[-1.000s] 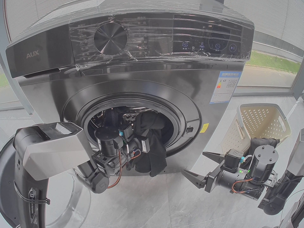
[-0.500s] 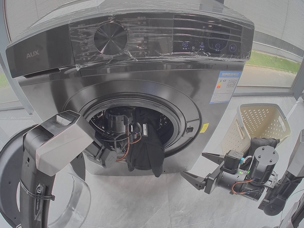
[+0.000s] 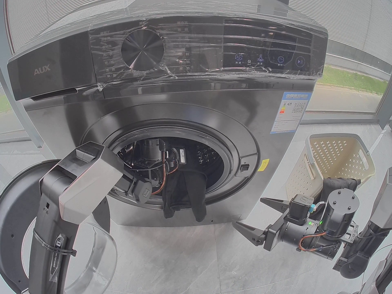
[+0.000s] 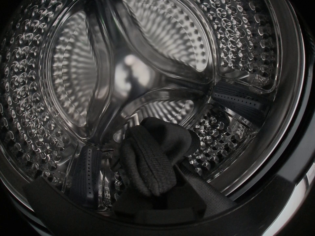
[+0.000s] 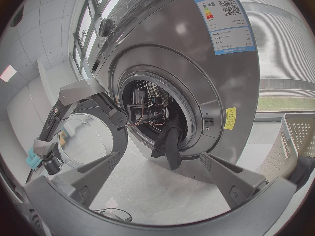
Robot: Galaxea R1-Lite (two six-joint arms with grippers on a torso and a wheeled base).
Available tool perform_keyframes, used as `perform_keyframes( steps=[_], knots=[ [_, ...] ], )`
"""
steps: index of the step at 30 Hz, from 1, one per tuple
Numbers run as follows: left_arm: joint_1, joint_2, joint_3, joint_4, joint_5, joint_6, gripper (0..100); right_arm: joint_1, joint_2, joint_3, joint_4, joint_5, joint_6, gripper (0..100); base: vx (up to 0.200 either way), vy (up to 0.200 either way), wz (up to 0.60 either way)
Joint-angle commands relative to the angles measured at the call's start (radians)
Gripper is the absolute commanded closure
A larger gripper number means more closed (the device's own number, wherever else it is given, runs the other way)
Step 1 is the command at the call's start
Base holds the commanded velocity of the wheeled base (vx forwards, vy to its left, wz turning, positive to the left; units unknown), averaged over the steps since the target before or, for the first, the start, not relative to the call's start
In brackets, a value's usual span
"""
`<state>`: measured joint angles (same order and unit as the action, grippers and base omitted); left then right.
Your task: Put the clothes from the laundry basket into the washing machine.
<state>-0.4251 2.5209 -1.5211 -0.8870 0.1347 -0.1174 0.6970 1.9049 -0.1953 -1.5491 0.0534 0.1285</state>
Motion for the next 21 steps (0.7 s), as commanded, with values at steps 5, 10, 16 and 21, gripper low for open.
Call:
perform_keyframes(
  steps=[5, 10, 16, 21],
  knots=[
    [0.012, -0.008, 0.027, -0.004, 0.017, -0.01, 100, 0.001, -0.003, -0.004, -0.002, 0.0, -0.001, 0, 0.0, 0.0, 0.0],
    [0.0, -0.033, 0.064, 0.002, 0.017, -0.019, 0, 0.001, -0.017, -0.003, 0.0, 0.0, -0.001, 0, 0.0, 0.0, 0.0],
    [-0.035, -0.117, 0.191, 0.088, -0.001, -0.018, 0, -0.001, -0.018, -0.004, 0.0, 0.002, -0.003, 0, 0.0, 0.0, 0.0],
    [-0.057, -0.162, 0.271, 0.118, -0.067, -0.019, 0, -0.002, -0.017, -0.004, 0.0, 0.002, -0.001, 0, 0.0, 0.0, 0.0]
  ],
)
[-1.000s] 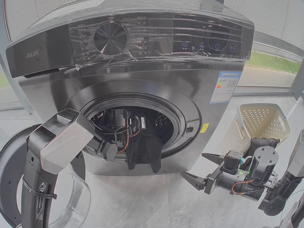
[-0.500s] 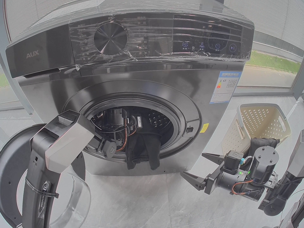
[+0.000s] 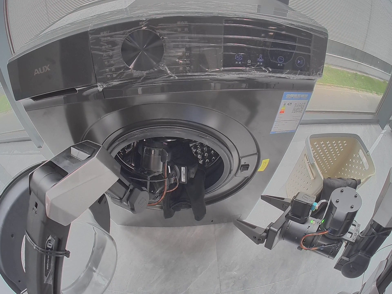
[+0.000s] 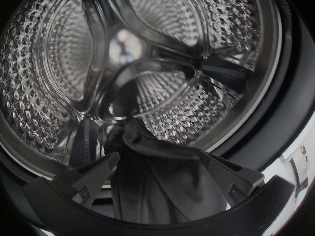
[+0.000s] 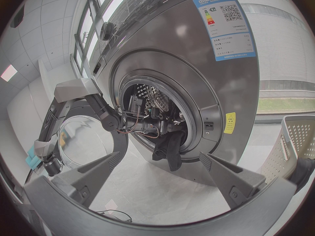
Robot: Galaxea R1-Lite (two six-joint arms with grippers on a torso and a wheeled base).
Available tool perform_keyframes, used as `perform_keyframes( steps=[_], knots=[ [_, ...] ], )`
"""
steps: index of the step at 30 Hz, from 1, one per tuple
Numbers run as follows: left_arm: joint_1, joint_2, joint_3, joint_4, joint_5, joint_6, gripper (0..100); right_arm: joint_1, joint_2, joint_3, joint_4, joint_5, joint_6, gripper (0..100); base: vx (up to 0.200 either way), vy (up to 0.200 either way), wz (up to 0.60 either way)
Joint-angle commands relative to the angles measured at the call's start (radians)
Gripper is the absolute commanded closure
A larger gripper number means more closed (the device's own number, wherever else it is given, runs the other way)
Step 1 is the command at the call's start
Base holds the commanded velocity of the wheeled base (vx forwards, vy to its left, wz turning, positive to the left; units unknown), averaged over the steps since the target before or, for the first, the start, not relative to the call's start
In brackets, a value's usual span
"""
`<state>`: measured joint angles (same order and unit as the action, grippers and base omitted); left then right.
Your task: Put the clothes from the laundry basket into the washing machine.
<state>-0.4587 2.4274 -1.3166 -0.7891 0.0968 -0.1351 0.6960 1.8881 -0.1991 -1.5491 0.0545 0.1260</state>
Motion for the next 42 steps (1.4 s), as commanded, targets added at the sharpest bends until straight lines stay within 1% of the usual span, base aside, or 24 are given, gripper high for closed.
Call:
perform_keyframes(
  steps=[1, 2, 5, 10, 18, 19, 24, 27, 29, 30, 31, 32, 34, 35, 37, 38, 42],
  knots=[
    [-0.026, -0.08, 0.096, 0.025, -0.057, -0.001, 0, -0.001, 0.0, 0.001, 0.0, 0.001, 0.001, 0, 0.0, 0.0, 0.0],
    [-0.031, -0.094, 0.135, 0.034, -0.085, 0.0, 0, -0.003, 0.0, 0.001, 0.0, 0.001, 0.001, 0, 0.0, 0.0, 0.0],
    [-0.041, -0.09, 0.162, 0.048, -0.094, 0.002, 0, -0.003, 0.002, 0.001, 0.0, 0.001, 0.001, 0, 0.0, 0.0, 0.0],
    [-0.041, -0.047, 0.151, 0.053, -0.092, 0.002, 0, -0.003, 0.003, 0.001, 0.0, 0.001, 0.001, 0, 0.0, 0.0, 0.0],
    [-0.041, 0.033, 0.097, 0.044, -0.078, 0.008, 0, 0.0, 0.009, 0.001, 0.0, 0.001, 0.001, 0, 0.0, 0.0, 0.0],
    [-0.041, 0.035, 0.096, 0.045, -0.078, 0.008, 100, 0.0, 0.009, 0.001, 0.0, 0.001, 0.001, 0, 0.0, 0.0, 0.0],
    [-0.035, 0.044, 0.08, 0.051, -0.071, 0.008, 100, 0.0, 0.008, 0.003, 0.0, 0.001, 0.003, 0, 0.0, 0.0, 0.0],
    [-0.017, 0.044, 0.042, 0.042, -0.028, 0.005, 100, 0.0, 0.008, 0.001, 0.0, 0.001, 0.003, 0, 0.0, 0.0, 0.0],
    [-0.003, 0.044, 0.01, 0.039, -0.012, 0.002, 100, 0.002, 0.008, 0.001, 0.0, 0.001, 0.001, 0, 0.0, 0.0, 0.0],
    [0.006, 0.044, -0.024, 0.031, 0.003, -0.003, 100, 0.002, 0.008, 0.001, 0.0, 0.001, 0.001, 0, 0.0, 0.0, 0.0],
    [0.008, 0.044, -0.029, 0.03, 0.004, -0.003, 100, 0.002, 0.008, 0.001, 0.0, 0.001, 0.001, 0, 0.0, 0.0, 0.0],
    [0.018, 0.048, -0.076, 0.011, 0.027, -0.014, 100, 0.002, 0.008, 0.0, 0.0, 0.001, 0.001, 0, 0.0, 0.0, 0.0],
    [0.025, 0.065, -0.128, -0.009, 0.046, -0.037, 100, 0.002, 0.008, 0.001, 0.0, 0.001, 0.001, 0, 0.0, 0.0, 0.0],
    [0.026, 0.07, -0.151, -0.012, 0.057, -0.043, 100, 0.002, 0.008, 0.001, 0.0, 0.001, 0.001, 0, 0.0, 0.0, 0.0],
    [0.029, 0.073, -0.164, -0.015, 0.064, -0.046, 100, 0.002, 0.008, 0.001, 0.0, 0.001, 0.001, 0, 0.0, 0.0, 0.0],
    [0.034, 0.081, -0.181, -0.021, 0.07, -0.052, 100, 0.002, 0.008, 0.001, 0.0, 0.001, 0.001, 0, 0.0, 0.0, 0.0],
    [0.034, 0.09, -0.191, -0.032, 0.07, -0.052, 100, 0.002, 0.009, 0.001, 0.0, 0.001, 0.001, 0, 0.0, 0.0, 0.0]
  ],
)
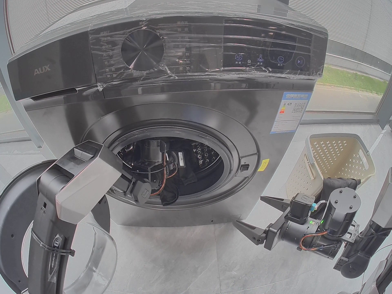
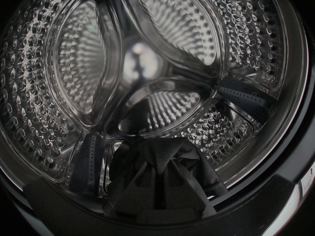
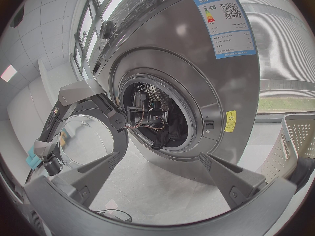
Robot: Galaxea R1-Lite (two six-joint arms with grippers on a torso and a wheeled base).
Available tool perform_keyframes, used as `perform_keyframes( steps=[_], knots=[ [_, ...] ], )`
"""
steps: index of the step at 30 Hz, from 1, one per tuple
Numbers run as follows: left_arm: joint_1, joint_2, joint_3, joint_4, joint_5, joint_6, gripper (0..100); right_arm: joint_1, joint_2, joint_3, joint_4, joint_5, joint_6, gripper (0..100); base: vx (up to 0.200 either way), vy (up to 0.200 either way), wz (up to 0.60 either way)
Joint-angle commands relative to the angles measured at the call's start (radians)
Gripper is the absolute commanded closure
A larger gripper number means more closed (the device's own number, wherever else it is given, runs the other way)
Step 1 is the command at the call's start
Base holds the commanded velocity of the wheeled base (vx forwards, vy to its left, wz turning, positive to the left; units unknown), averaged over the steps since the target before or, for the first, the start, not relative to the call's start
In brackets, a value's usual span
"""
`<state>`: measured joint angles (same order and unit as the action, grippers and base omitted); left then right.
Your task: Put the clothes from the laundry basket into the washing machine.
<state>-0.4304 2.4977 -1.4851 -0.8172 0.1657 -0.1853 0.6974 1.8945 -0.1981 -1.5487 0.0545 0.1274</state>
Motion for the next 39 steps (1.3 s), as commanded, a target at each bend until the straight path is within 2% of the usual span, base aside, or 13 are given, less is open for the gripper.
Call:
perform_keyframes(
  steps=[1, 3, 4, 7, 12, 15, 30, 31, 39],
  knots=[
    [0.006, 0.018, -0.018, -0.003, 0.001, -0.002, 100, 0.001, 0.003, -0.001, -0.001, 0.001, 0.0, 0, 0.0, 0.0, 0.0],
    [0.004, 0.017, -0.011, -0.003, 0.001, -0.005, 100, -0.001, 0.003, -0.001, -0.001, 0.001, 0.001, 0, 0.0, 0.0, 0.0],
    [0.002, 0.012, -0.001, 0.0, 0.001, -0.008, 0, -0.001, 0.003, -0.001, -0.001, 0.001, 0.001, 0, 0.0, 0.0, 0.0],
    [-0.01, -0.036, 0.08, 0.016, -0.003, -0.02, 0, -0.001, 0.002, 0.0, -0.001, 0.001, 0.001, 0, 0.0, 0.0, 0.0],
    [-0.041, -0.123, 0.221, 0.109, -0.063, -0.02, 0, 0.001, 0.003, 0.002, -0.001, 0.001, 0.001, 0, 0.0, 0.0, 0.0],
    [-0.048, -0.143, 0.269, 0.147, -0.08, -0.016, 0, 0.001, 0.003, 0.002, -0.001, 0.001, 0.0, 0, 0.0, 0.0, 0.0],
    [-0.048, -0.083, 0.258, 0.155, -0.078, -0.009, 0, 0.001, -0.005, 0.0, -0.001, 0.001, 0.0, 0, 0.0, 0.0, 0.0],
    [-0.048, -0.082, 0.259, 0.148, -0.077, -0.009, 100, 0.001, -0.006, 0.0, -0.001, 0.001, 0.0, 0, 0.0, 0.0, 0.0],
    [-0.036, -0.071, 0.236, 0.135, -0.061, -0.009, 100, 0.002, -0.006, 0.0, -0.001, 0.001, 0.0, 0, 0.0, 0.0, 0.0]
  ],
)
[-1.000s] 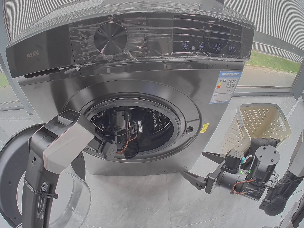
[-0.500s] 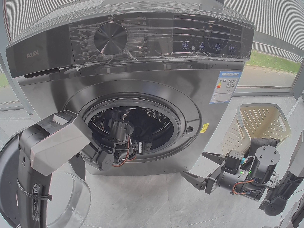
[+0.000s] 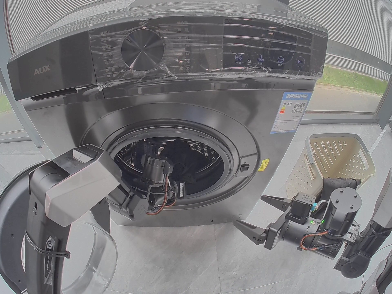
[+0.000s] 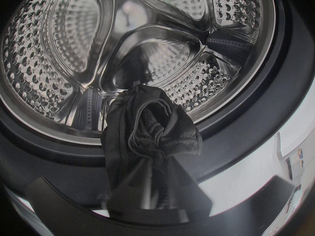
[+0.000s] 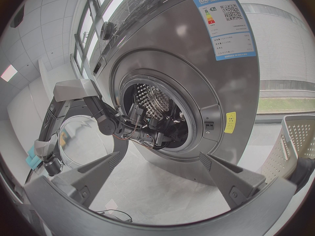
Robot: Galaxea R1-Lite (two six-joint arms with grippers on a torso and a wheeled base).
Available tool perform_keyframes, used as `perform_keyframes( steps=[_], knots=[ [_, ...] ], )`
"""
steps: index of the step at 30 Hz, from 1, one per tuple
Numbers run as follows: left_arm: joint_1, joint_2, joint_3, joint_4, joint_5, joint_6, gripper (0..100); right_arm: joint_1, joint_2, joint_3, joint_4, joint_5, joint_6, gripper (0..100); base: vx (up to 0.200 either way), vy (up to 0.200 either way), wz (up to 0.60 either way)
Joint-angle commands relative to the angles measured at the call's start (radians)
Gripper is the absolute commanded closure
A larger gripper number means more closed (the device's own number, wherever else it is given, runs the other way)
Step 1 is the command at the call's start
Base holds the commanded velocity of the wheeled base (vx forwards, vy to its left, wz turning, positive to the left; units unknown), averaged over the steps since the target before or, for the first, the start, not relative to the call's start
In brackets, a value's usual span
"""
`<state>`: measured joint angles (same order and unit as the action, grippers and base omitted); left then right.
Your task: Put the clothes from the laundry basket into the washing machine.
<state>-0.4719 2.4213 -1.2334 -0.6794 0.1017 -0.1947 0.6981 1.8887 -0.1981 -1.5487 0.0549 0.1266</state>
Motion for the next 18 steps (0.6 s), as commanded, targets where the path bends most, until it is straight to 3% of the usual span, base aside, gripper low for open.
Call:
perform_keyframes(
  steps=[1, 5, 18],
  knots=[
    [0.007, 0.005, -0.026, -0.005, 0.004, -0.002, 100, 0.0, 0.0, 0.0, -0.001, 0.0, 0.001, 0, 0.0, 0.0, 0.0],
    [0.019, 0.013, -0.129, -0.049, 0.053, -0.009, 100, 0.001, 0.001, 0.0, -0.001, 0.0, 0.001, 0, 0.0, 0.0, 0.0],
    [0.049, 0.147, -0.328, -0.198, 0.124, -0.005, 100, 0.0, 0.009, 0.0, -0.001, 0.003, 0.002, 0, 0.0, 0.0, 0.0]
  ],
)
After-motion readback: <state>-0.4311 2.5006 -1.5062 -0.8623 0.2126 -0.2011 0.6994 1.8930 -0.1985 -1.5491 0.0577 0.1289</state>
